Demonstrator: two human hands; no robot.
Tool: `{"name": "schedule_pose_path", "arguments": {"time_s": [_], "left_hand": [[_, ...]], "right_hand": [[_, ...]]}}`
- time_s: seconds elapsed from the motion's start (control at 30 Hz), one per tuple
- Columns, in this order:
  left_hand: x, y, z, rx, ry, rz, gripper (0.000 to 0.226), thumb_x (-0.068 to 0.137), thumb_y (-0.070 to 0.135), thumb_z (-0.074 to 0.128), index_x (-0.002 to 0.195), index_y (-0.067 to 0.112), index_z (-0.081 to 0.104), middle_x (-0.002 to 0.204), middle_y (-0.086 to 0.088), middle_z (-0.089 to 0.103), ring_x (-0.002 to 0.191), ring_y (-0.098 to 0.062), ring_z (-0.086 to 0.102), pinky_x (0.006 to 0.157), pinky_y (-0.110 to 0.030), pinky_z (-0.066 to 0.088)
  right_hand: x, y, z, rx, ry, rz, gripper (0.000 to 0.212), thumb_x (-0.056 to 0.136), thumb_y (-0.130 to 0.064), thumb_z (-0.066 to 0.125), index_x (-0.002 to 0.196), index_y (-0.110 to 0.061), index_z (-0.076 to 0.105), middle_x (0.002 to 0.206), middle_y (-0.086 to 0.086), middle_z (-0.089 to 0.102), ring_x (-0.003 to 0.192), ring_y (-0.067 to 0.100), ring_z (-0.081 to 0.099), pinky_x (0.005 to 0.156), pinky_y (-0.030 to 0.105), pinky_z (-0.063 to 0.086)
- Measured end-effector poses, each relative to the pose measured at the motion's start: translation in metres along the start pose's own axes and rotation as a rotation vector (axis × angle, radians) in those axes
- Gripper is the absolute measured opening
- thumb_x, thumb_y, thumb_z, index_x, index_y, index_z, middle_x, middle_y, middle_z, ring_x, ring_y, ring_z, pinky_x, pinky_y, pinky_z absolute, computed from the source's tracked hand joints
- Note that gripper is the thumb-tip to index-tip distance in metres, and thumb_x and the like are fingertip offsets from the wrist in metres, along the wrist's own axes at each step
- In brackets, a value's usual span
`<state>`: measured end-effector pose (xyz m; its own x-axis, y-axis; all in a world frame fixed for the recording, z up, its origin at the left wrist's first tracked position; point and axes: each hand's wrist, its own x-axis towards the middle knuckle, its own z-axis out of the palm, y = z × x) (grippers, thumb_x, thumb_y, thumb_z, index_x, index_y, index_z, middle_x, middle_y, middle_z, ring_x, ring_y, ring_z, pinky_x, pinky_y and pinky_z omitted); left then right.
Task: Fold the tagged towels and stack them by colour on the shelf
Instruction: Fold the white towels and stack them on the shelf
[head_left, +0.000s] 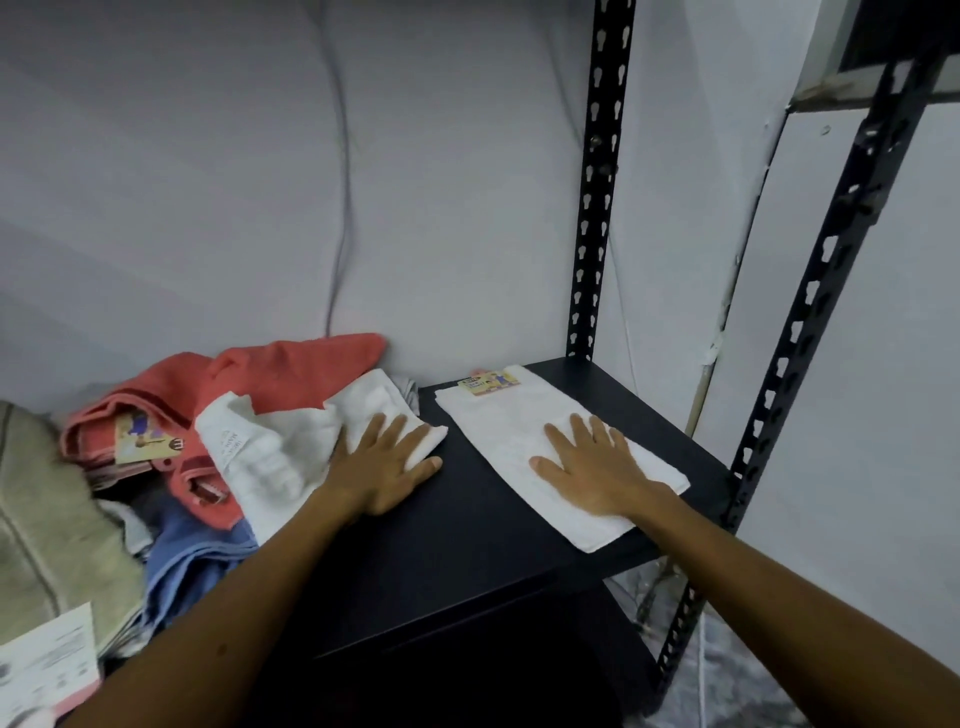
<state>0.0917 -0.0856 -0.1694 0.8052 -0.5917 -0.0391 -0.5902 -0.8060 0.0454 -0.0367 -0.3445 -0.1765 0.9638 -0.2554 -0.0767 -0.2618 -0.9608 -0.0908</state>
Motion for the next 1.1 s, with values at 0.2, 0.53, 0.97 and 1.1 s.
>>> {"name": "schedule_pose_path", "arguments": {"time_s": [0.2, 0.53, 0.97, 1.1], "left_hand": [[0.012, -0.039, 0.0, -0.03, -0.035, 0.003, 0.058, 0.097, 0.066, 0.016, 0.152, 0.05, 0.005, 0.165, 0.011, -0.003, 0.15, -0.013, -0.015, 0.119, -0.052, -0.006], [-0.044, -0.074, -0.007, -0.04, 0.012, 0.102, 0.057, 0.101, 0.06, 0.02, 0.154, 0.041, 0.016, 0.165, 0.005, 0.007, 0.151, -0.012, -0.007, 0.122, -0.044, -0.002], [-0.071, -0.114, -0.028, 0.4, 0.192, -0.241, 0.08, 0.072, 0.093, 0.021, 0.142, 0.056, 0.034, 0.165, 0.003, -0.011, 0.147, -0.031, -0.024, 0.1, -0.077, -0.019], [-0.079, -0.118, -0.031, 0.366, 0.173, -0.299, 0.08, 0.071, 0.093, 0.023, 0.141, 0.056, 0.034, 0.165, 0.004, -0.01, 0.147, -0.03, -0.025, 0.1, -0.076, -0.02]], "right_hand": [[-0.008, -0.001, -0.001, -0.024, -0.027, -0.136, 0.07, 0.098, -0.064, 0.016, 0.157, -0.03, 0.001, 0.164, 0.008, -0.009, 0.15, 0.029, -0.012, 0.121, 0.046, -0.006], [-0.011, -0.008, -0.003, 0.04, -0.027, -0.399, 0.104, 0.067, -0.09, -0.005, 0.155, -0.037, 0.012, 0.164, -0.006, -0.004, 0.15, 0.015, -0.012, 0.119, 0.031, -0.006], [0.016, -0.041, -0.005, 0.116, 0.008, -0.519, 0.115, 0.058, -0.101, 0.004, 0.15, -0.037, 0.03, 0.161, -0.014, 0.013, 0.15, 0.008, 0.001, 0.118, 0.026, 0.003], [0.023, -0.048, -0.001, 0.121, 0.008, -0.55, 0.11, 0.061, -0.101, 0.009, 0.149, -0.038, 0.031, 0.161, -0.014, 0.013, 0.15, 0.006, 0.001, 0.121, 0.03, 0.006]]}}
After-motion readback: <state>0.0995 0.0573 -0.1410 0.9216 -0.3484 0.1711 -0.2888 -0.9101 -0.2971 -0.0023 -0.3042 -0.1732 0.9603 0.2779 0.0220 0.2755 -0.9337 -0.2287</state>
